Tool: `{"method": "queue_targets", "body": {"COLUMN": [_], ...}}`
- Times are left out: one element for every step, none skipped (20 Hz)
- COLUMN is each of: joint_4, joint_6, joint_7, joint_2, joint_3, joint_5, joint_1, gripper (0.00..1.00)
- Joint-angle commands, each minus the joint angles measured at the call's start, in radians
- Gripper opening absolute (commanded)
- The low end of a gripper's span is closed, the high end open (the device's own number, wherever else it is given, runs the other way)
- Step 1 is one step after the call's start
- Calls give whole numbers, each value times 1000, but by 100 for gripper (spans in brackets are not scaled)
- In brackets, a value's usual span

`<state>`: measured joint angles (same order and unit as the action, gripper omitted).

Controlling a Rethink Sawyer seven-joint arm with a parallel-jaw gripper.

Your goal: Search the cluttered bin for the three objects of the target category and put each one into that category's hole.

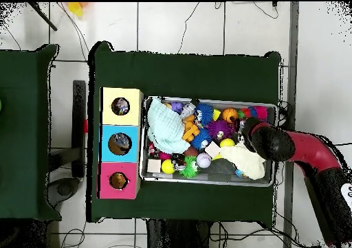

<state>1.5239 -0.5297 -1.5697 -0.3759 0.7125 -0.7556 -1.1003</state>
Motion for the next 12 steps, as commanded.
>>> {"method": "queue_targets", "body": {"joint_4": [2,0,1,2,2,1,2,3,4,3,7,7], "joint_6": [-111,-110,-111,-120,-129,-136,-132,-129,-125,-122,-113,-115], "joint_7": [269,268,273,286,300,300,301,303,305,301,303,302], "joint_2": [19,20,24,26,27,26,23,20,17,15,15,14], "joint_3": [-38,-39,-39,-37,-34,-36,-36,-36,-37,-38,-35,-36], "joint_5": [-70,-74,-75,-73,-71,-68,-73,-78,-83,-85,-90,-90], "joint_1": [-9,-4,-6,-8,-11,-10,-6,-3,0,4,4,7], "gripper": [100,100,100,100,100,0,0,0,0,0,0,0]}}
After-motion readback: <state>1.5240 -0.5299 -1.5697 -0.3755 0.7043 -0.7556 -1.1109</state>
